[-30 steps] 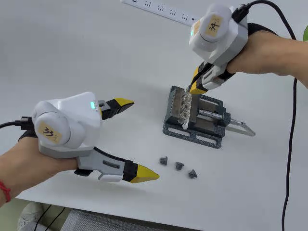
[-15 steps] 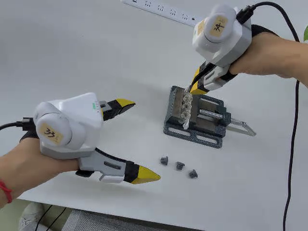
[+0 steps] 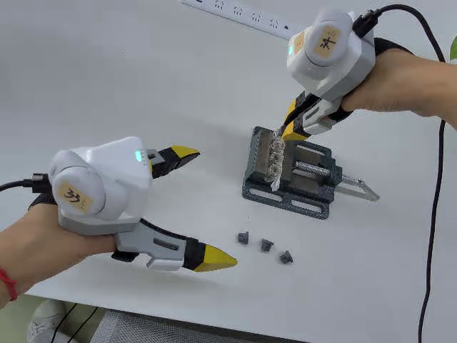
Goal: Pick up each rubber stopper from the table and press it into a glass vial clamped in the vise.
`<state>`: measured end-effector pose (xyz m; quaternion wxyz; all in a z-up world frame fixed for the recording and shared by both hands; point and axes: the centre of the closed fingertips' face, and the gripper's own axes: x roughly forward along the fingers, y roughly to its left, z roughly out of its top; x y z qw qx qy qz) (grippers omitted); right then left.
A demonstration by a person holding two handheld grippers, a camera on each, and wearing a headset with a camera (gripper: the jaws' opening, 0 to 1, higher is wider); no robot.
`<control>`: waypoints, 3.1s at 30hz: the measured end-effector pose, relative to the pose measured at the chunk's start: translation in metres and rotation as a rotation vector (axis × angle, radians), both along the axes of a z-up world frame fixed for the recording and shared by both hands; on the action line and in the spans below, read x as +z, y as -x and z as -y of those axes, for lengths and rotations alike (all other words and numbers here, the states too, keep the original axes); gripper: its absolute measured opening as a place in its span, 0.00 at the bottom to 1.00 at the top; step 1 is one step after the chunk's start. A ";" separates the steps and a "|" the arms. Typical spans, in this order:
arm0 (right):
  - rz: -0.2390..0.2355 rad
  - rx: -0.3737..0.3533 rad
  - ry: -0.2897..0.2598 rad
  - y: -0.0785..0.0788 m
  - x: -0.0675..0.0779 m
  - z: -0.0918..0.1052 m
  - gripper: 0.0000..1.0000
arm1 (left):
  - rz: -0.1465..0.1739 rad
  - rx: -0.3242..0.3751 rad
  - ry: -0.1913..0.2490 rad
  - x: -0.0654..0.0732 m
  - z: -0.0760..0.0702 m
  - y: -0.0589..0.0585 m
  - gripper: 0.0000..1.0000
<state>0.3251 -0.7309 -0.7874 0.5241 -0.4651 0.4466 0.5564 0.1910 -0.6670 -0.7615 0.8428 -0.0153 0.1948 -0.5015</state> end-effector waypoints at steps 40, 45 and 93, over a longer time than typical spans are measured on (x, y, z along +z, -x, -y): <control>0.026 -0.025 -0.157 0.001 0.016 -0.001 0.00 | -0.006 0.001 -0.002 0.002 -0.002 0.000 0.93; 0.020 -0.025 -0.152 0.002 0.014 0.001 0.00 | 0.002 0.021 0.003 0.002 -0.004 -0.003 0.99; 0.036 0.034 -0.096 0.001 0.007 0.000 0.01 | -0.004 0.015 0.022 0.005 -0.003 -0.006 0.96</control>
